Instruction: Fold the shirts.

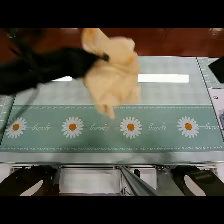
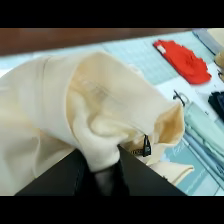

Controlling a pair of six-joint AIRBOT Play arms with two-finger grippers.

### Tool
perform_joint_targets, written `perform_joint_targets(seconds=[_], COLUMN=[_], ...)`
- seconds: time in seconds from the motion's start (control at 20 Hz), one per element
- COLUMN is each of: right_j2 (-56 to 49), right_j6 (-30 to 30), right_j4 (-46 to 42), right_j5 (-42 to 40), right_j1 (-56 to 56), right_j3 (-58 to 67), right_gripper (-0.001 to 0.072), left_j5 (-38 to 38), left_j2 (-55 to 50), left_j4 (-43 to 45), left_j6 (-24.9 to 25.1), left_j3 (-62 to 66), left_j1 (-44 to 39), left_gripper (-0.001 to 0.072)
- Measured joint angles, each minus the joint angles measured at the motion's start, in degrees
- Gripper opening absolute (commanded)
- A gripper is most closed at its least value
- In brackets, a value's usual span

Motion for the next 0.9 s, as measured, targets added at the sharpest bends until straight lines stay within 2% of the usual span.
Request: perform_joint_targets(seconds=[0.15,0.2,0.25,0.3,0.35,0.45,0.55,0.75,0.9], right_j2=[1.99,2.36,2.54,2.8,2.89,2.43,1.05,-1.6,-2.34], right_j6=[0.66,0.83,1.07,1.27,1.46,1.66,1.27,-2.8,-4.35], right_j4=[3.34,5.31,7.69,10.03,12.57,16.22,18.43,20.11,22.38], right_j5=[-0.37,-1.9,-3.61,-5.95,-8.7,-13.49,-16.04,-15.45,-13.35], right_j1=[0.02,0.07,0.07,0.07,0.07,-0.17,-2.58,-16.61,-26.86], right_j3=[-8.83,-12.11,-15.8,-19.12,-22.4,-26.84,-27.58,-24.65,-28.44], right_gripper=[0.0619,0.0619,0.0619,0.0619,0.0619,0.0622,0.0623,0.0622,0.0621], left_j5=[9.38,11.45,12.83,13.44,13.6,10.21,3.08,-14.19,-23.41], left_j2=[-2.14,-3.37,-4.66,-6.05,-7.52,-9.57,-10.43,-9.55,-9.6], left_j4=[0.0,-0.02,-0.07,-0.07,-0.11,-0.04,1.18,5.64,3.87], left_j6=[-3.15,-4.46,-5.7,-6.88,-8.15,-8.79,-7.54,-5.68,-2.82], left_j3=[-13.33,-17.0,-19.78,-21.81,-23.3,-23.96,-21.22,-12.79,-11.45], left_j1=[-6.6,-7.69,-8.28,-8.52,-8.37,-5.97,0.0,18.32,28.39], left_gripper=[0.0039,0.0088,0.0306,0.0559,0.0705,0.0702,0.0701,0.0701,0.07])
